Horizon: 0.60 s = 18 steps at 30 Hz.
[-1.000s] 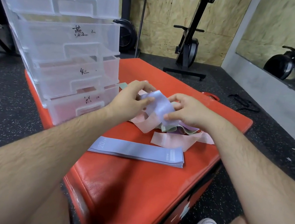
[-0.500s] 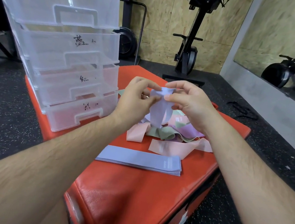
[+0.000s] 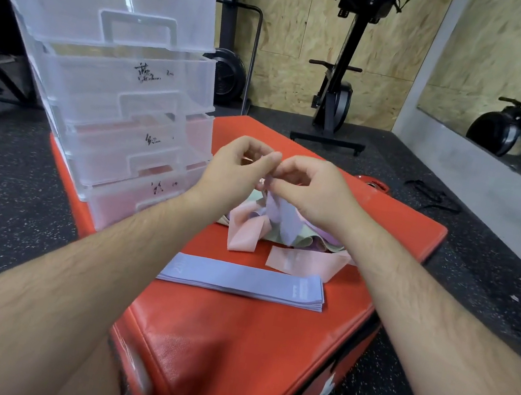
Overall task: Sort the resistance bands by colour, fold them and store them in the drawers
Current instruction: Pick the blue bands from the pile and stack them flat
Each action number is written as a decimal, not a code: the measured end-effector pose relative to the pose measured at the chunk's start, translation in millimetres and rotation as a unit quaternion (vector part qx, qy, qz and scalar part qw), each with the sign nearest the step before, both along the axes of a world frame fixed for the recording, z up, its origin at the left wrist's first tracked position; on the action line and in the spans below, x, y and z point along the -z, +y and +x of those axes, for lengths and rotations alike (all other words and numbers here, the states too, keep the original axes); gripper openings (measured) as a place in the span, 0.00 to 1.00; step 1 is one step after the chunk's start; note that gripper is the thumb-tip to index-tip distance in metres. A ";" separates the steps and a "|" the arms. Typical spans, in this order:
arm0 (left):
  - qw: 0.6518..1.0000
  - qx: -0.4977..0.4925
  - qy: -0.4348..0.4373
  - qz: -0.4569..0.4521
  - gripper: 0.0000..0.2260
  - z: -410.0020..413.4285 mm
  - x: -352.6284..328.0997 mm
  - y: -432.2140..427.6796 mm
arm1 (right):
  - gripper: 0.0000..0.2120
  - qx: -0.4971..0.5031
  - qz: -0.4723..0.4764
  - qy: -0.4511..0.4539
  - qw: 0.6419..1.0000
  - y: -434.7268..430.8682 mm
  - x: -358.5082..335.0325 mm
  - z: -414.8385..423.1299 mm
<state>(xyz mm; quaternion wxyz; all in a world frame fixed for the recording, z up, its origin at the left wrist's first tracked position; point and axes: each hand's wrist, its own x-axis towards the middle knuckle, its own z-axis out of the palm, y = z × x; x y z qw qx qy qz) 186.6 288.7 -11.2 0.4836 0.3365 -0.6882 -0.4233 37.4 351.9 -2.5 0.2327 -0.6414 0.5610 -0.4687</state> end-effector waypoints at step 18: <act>0.990 -0.127 0.001 -0.064 0.04 65.9 9.8 -29.8 | 0.15 0.010 0.105 0.262 0.959 -44.2 38.1 3.7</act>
